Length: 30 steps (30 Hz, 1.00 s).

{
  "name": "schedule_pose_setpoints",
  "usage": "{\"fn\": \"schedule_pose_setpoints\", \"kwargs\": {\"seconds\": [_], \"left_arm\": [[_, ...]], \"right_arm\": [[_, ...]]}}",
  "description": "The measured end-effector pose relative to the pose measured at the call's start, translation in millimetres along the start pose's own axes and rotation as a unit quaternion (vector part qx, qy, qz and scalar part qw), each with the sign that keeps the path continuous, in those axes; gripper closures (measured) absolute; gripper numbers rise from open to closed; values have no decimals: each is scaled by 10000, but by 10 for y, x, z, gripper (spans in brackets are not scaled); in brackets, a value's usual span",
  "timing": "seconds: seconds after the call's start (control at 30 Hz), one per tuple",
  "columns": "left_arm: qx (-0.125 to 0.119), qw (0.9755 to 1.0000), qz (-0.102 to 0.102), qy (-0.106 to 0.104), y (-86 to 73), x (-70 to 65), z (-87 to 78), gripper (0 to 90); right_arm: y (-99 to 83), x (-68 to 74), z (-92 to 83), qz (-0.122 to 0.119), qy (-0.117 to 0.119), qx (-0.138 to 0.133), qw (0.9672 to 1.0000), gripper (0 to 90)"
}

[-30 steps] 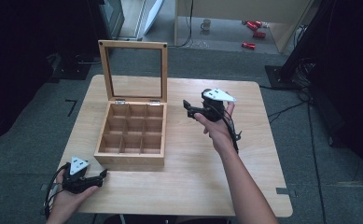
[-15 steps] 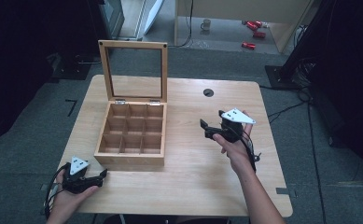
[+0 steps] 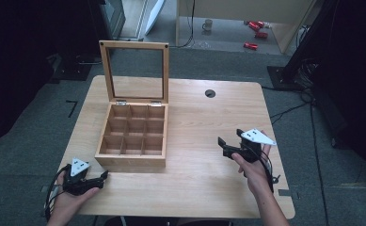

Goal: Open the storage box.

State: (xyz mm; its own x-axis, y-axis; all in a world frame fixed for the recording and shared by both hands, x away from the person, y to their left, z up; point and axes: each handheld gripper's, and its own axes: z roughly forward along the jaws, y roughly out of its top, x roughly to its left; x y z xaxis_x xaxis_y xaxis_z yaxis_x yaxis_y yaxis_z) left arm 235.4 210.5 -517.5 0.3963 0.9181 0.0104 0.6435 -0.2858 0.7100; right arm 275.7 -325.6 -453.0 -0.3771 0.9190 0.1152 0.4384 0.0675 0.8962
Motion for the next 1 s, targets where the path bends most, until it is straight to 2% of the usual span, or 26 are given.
{"fn": "schedule_pose_setpoints", "kwargs": {"seconds": [0.1, 0.23, 0.27, 0.33, 0.4, 0.47, 0.57, 0.73, 0.93, 1.0], "left_arm": [[3, 10000, -2, 4, 0, -1, 0, 159], [5, 10000, -1, 6, 0, -1, 0, 159], [2, 10000, -4, 8, 0, -2, 0, 159], [4, 10000, -3, 9, 1, -2, 0, 159], [-1, 10000, -10, 12, 1, -3, 1, 159], [-1, 10000, -15, 14, 1, -4, 1, 159], [-1, 10000, -14, 15, 1, -4, 1, 159], [-1, 10000, -13, 16, 1, -4, 1, 159], [-1, 10000, -20, 22, 1, -5, 1, 160], [-2, 10000, -25, 27, 0, -6, 1, 160]], "right_arm": [[-169, -120, -127, 90, -137, 113, 9998, 162], [-296, -209, -215, 192, -256, 188, 9993, 162], [-382, -271, -276, 247, -341, 251, 9988, 162], [-415, -296, -299, 261, -371, 261, 9986, 162], [-545, -385, -398, 379, -486, 325, 9976, 162], [-589, -413, -428, 396, -529, 339, 9972, 162], [-759, -486, -544, 464, -684, 515, 9952, 162], [-889, -539, -662, 572, -877, 701, 9920, 162], [-1076, -536, -764, 372, -1193, 1171, 9852, 162], [-1086, -534, -767, 401, -1174, 1191, 9851, 162]]}}
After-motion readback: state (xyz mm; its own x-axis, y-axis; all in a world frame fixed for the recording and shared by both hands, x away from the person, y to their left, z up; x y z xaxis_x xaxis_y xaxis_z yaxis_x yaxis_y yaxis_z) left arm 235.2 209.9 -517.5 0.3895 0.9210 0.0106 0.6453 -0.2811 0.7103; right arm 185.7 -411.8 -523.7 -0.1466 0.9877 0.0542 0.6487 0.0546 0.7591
